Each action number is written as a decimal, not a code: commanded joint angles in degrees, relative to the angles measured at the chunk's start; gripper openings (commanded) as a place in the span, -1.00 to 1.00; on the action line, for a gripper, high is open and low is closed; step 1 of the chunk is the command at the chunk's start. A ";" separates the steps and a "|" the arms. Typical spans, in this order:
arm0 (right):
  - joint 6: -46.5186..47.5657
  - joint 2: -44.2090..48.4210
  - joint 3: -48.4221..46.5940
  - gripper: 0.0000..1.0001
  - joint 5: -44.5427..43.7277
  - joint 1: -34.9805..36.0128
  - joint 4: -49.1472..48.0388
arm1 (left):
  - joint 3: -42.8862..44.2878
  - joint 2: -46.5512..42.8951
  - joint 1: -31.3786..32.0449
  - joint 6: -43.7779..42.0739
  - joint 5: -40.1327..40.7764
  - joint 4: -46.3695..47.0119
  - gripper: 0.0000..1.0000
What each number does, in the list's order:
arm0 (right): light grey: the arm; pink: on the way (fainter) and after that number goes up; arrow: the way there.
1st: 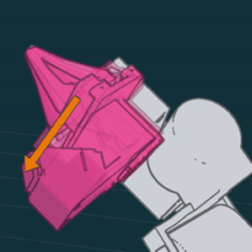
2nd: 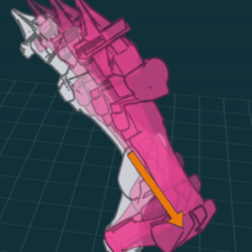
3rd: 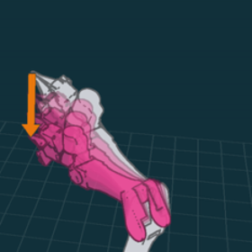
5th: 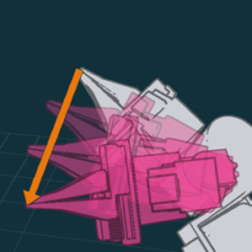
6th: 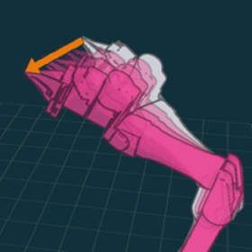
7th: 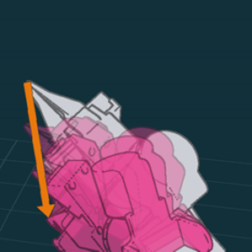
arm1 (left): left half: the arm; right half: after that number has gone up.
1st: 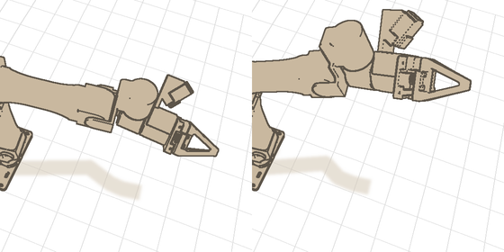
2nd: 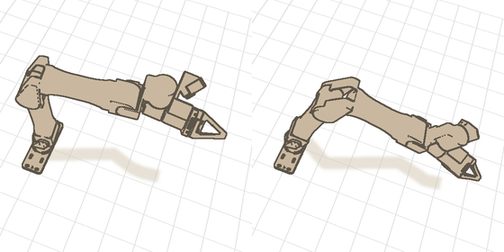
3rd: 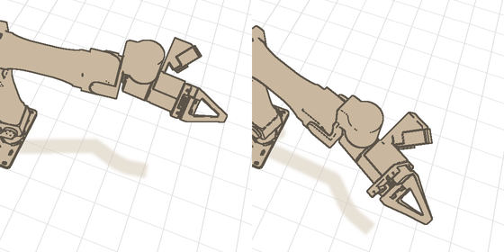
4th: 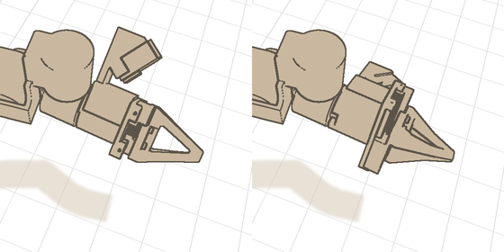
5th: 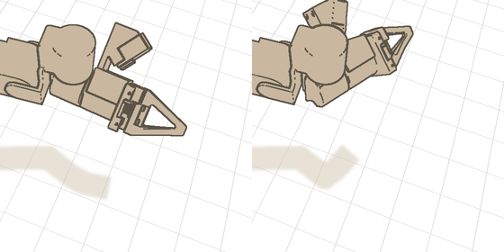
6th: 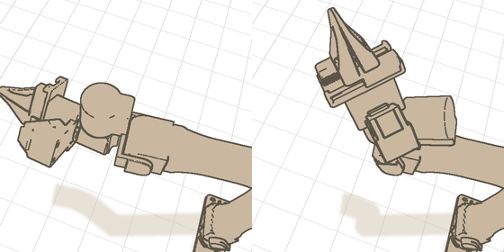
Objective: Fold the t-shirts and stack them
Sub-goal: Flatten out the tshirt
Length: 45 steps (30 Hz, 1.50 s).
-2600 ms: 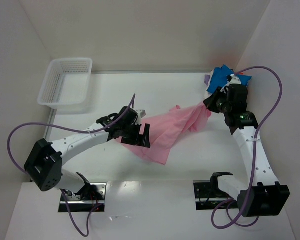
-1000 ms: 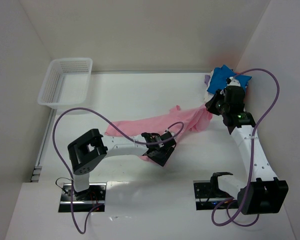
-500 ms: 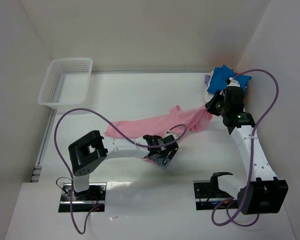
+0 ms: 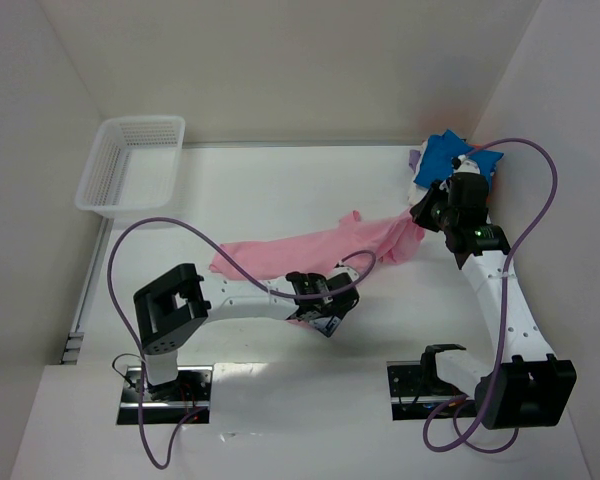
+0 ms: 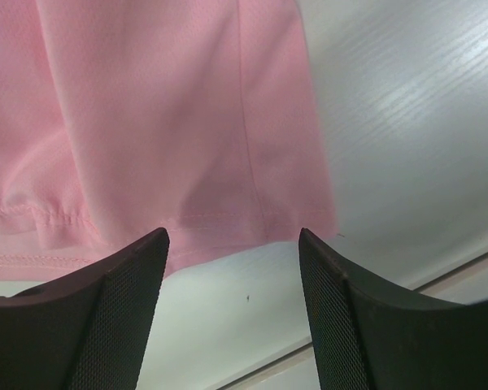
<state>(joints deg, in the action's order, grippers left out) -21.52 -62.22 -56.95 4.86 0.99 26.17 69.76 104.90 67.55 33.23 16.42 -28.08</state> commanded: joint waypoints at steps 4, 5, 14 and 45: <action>0.95 0.08 0.17 -0.88 -1.44 0.50 -2.53 | 2.40 -0.93 0.56 -0.80 -1.56 0.49 0.46; 0.95 0.08 0.17 -0.88 -1.44 0.50 -2.53 | 2.40 -0.93 0.56 -0.80 -1.65 1.00 0.46; 0.95 0.08 0.17 -0.88 -1.44 0.50 -2.53 | 2.40 0.83 0.56 -1.33 -4.28 1.62 0.21; 0.95 0.60 0.17 -0.88 -1.96 0.50 -2.53 | 2.93 3.73 1.09 -0.96 -4.11 1.62 -0.77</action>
<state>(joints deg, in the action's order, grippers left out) -21.50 -62.22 -56.95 3.77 0.99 26.17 70.70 107.83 68.36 31.82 11.73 -26.96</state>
